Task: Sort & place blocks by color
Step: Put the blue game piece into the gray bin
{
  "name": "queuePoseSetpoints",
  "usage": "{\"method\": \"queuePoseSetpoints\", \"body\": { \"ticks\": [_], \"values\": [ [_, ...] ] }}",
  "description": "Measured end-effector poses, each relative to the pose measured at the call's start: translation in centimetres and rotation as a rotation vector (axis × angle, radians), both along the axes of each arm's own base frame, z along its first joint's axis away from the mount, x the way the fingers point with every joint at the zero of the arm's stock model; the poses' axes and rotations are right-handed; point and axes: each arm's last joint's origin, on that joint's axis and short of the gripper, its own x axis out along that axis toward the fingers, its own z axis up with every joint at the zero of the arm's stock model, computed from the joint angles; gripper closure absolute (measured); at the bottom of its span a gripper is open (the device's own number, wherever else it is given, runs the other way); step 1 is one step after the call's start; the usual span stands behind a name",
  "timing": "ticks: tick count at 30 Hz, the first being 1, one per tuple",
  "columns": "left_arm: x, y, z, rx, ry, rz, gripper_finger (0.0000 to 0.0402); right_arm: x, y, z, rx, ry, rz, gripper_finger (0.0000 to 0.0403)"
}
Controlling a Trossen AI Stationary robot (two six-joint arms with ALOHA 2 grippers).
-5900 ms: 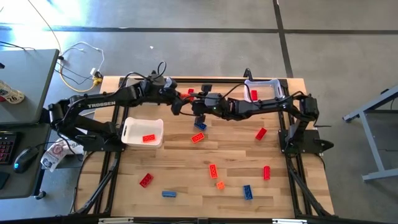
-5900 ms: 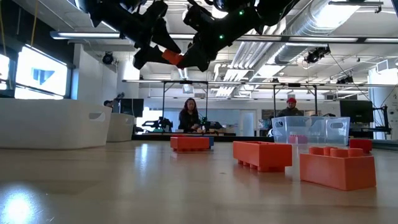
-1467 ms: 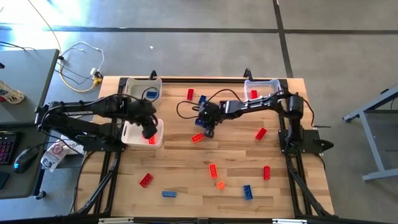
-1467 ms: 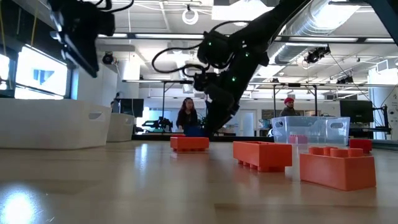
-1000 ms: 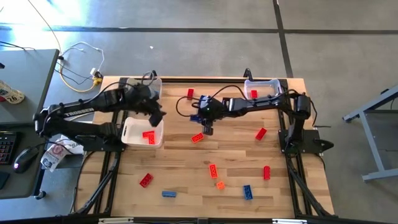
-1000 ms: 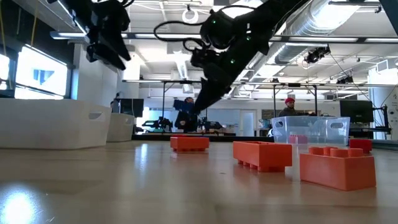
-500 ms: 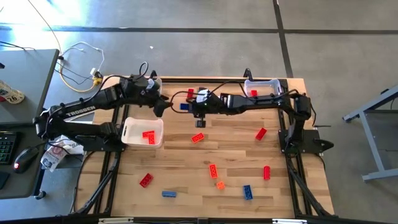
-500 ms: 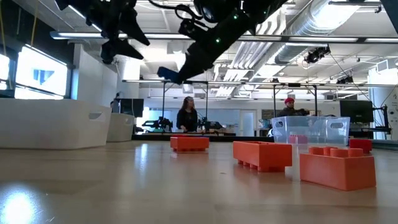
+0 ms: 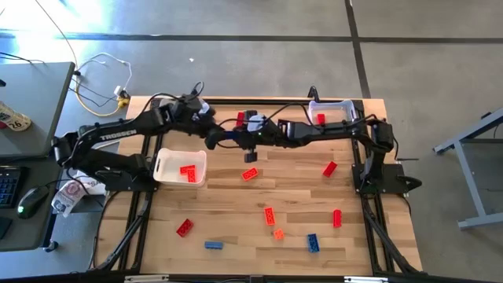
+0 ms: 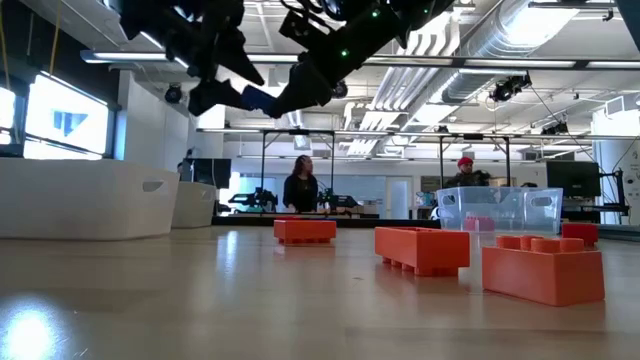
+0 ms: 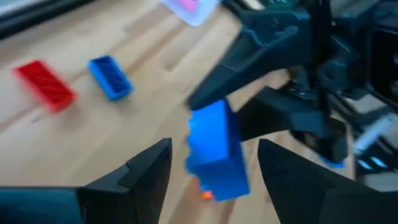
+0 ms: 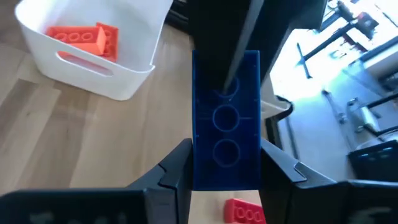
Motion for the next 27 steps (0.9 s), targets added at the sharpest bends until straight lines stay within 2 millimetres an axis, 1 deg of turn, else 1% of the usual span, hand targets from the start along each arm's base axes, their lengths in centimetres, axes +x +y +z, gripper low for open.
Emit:
{"method": "queuePoseSetpoints", "body": {
  "ticks": [4, 10, 15, 23, 24, 27],
  "values": [
    [0.9, 0.5, -0.7, -0.020, -0.008, -0.024, 0.0176, 0.1, 0.5, 0.0, -0.040, 0.010, 0.004, 0.0292],
    [1.3, 0.7, -1.3, -0.017, 0.012, -0.033, 0.0187, 0.1, 0.7, 0.0, -0.073, 0.016, -0.036, 0.0292],
    [1.4, 0.8, -1.1, 0.015, -0.008, -0.045, 0.0226, 0.0, 0.6, 0.0, -0.077, 0.017, -0.043, 0.0292],
    [1.4, 0.9, -1.1, 0.072, 0.007, -0.070, 0.0315, 0.0, 0.6, 0.0, -0.095, 0.027, -0.050, 0.0290],
    [1.4, 0.9, -1.1, 0.076, 0.007, -0.073, 0.0322, 0.0, 0.6, 0.0, -0.097, 0.029, -0.048, 0.0284],
    [1.4, 0.8, -1.1, 0.111, 0.013, -0.099, 0.0327, 0.0, 0.6, 0.0, -0.086, 0.028, -0.045, 0.0253]
  ]
}}
